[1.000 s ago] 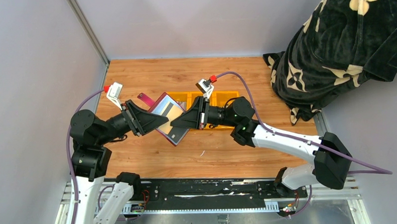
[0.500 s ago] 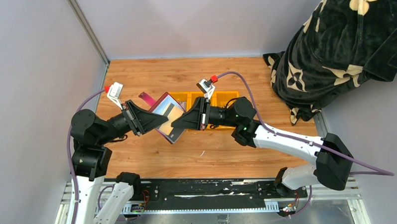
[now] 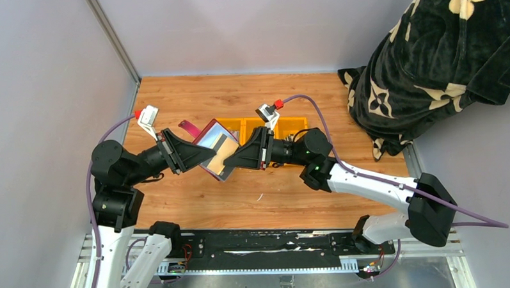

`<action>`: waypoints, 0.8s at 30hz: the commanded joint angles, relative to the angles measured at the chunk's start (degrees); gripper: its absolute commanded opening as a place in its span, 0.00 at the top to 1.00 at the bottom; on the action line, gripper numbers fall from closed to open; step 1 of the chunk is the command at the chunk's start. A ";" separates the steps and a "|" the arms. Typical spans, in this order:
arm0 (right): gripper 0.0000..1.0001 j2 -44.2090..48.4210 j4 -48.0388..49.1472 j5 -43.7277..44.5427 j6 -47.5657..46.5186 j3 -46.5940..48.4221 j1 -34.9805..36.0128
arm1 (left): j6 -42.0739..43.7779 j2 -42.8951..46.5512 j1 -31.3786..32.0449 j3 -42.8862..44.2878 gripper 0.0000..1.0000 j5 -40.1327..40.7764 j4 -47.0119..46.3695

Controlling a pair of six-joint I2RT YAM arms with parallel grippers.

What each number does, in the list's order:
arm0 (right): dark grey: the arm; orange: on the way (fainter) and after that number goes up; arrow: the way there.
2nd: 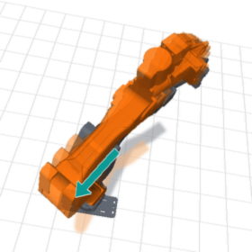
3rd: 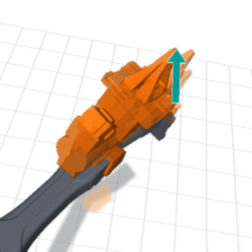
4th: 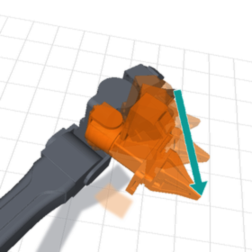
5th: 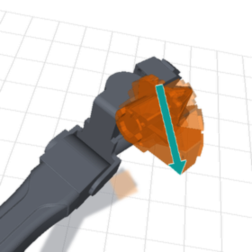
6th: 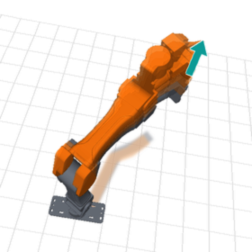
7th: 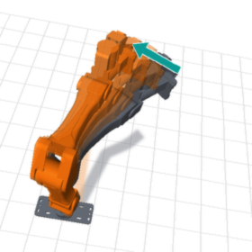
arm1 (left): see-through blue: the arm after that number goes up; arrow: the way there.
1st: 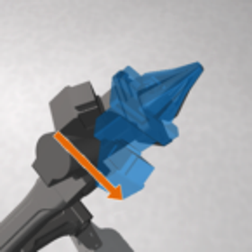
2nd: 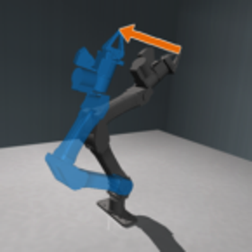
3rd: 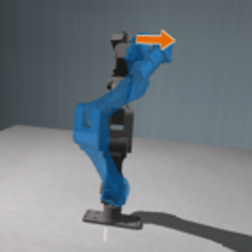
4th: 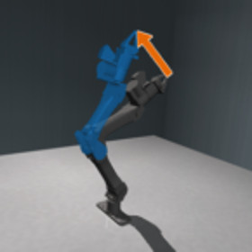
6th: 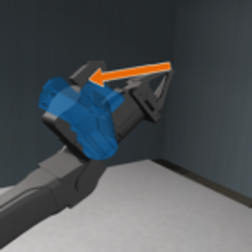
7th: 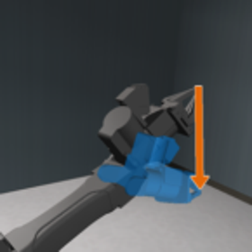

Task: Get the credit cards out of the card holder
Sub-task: Remove the credit card from the card holder.

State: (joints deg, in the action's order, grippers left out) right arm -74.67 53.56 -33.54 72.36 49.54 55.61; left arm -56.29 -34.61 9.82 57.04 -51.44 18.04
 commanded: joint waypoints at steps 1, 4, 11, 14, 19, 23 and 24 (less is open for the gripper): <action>0.67 1.63 1.36 -0.35 -0.35 -1.26 0.02 | -1.18 0.29 -0.33 0.97 1.00 -1.28 -2.59; 0.66 2.06 2.35 0.46 -0.13 -1.74 -0.02 | -1.18 0.31 -0.34 1.00 1.00 -1.38 -2.58; 0.85 1.29 7.07 0.65 2.22 -2.14 -0.07 | -1.05 0.31 -0.42 1.30 1.00 -1.41 -2.27; 0.96 1.62 8.41 0.71 2.34 -3.00 -0.07 | -0.99 0.38 -0.42 1.39 1.00 -1.32 -2.00; 1.00 2.78 7.02 0.76 1.30 -3.44 -0.07 | -1.24 0.14 -0.42 1.45 1.00 -1.44 -2.42; 1.00 4.31 4.49 0.45 -0.45 -3.98 -0.07 | -1.07 -0.10 -0.42 1.81 1.00 -1.47 -2.49; 1.00 4.73 3.41 0.66 -1.21 -4.15 -0.05 | -0.99 -0.15 -0.42 1.86 1.00 -1.40 -2.44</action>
State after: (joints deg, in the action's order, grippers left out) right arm -73.19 57.41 -32.91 73.69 46.76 55.61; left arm -56.73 -34.68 9.82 57.08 -52.07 17.63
